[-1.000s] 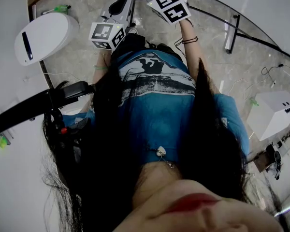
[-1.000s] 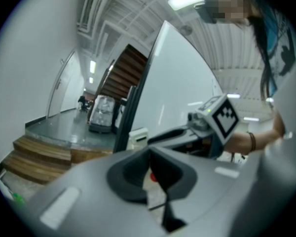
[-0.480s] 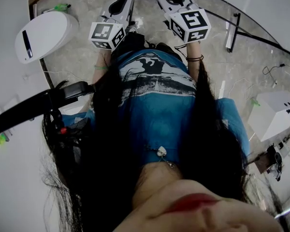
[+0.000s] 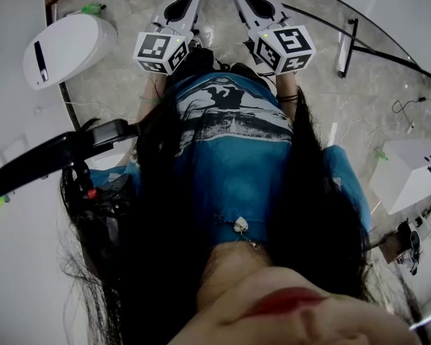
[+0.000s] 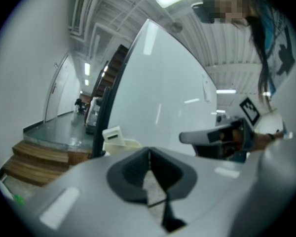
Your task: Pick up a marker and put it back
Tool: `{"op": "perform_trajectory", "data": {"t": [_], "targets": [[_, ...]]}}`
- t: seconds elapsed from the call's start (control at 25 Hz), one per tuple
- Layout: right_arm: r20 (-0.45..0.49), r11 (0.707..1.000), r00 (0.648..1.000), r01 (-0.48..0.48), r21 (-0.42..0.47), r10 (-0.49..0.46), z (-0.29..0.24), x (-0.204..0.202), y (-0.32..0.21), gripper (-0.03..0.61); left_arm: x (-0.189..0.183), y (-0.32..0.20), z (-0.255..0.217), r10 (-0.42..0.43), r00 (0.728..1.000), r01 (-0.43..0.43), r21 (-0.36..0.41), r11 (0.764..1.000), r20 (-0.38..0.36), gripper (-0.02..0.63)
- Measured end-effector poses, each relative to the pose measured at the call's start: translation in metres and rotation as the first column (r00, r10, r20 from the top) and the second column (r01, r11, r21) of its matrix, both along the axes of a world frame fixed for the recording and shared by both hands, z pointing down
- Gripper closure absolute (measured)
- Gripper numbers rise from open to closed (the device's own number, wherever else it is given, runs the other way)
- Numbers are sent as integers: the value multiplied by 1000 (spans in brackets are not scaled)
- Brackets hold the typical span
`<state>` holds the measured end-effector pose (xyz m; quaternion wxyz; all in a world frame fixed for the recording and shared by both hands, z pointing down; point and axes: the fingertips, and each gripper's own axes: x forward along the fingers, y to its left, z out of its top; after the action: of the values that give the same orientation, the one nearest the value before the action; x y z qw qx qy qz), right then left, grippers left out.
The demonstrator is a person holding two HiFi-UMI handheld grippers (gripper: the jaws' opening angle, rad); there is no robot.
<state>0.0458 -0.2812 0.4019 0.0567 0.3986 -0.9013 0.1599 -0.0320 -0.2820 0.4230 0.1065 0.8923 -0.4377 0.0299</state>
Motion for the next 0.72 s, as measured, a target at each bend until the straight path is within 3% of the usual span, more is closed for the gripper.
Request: {"op": "perform_trajectory", "data": {"t": [0.2,0.48,0.72], "targets": [[11,1000,1000,26,-5,-26,1,3,9,568,5,9,-5,-25,1000,25,15,1000,4,612],[1,992,993,116,-48,-116,14,-18,24,568,-18,22,6,-132,991,131,-17,991,-19,612],[-6,975,978,207,-84,-209,39,27,90,568,33,95,35,-209,977,206,-74,976,-44,612]]}}
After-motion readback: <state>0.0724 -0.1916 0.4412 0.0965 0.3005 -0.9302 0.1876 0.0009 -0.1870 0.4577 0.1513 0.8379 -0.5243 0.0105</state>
